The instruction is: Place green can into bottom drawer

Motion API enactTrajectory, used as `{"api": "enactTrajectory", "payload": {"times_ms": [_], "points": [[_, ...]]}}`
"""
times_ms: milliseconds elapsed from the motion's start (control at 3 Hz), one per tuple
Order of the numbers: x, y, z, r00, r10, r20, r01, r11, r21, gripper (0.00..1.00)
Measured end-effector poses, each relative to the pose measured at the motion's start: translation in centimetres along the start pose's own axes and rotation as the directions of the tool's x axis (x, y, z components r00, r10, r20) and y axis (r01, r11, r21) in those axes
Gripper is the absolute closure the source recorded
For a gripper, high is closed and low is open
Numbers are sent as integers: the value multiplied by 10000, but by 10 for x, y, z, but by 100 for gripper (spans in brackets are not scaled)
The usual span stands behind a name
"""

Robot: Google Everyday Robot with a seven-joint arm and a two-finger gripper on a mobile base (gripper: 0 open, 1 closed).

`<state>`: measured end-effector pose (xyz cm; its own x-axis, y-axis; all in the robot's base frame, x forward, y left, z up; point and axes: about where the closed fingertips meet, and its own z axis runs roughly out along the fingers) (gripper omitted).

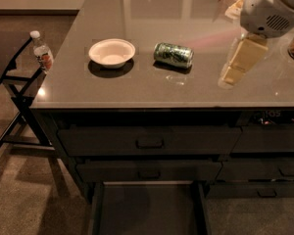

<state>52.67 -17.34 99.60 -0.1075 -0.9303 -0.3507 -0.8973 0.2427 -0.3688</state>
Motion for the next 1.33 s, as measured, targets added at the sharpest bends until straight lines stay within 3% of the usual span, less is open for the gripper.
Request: {"api": "enactTrajectory", "payload": {"times_ms": [667,1333], "points": [[-2,-5,6,10000,-43,26,43,9999,155,0],[-18,-48,48,9924,225,1213,-279,9987,427,0]]}}
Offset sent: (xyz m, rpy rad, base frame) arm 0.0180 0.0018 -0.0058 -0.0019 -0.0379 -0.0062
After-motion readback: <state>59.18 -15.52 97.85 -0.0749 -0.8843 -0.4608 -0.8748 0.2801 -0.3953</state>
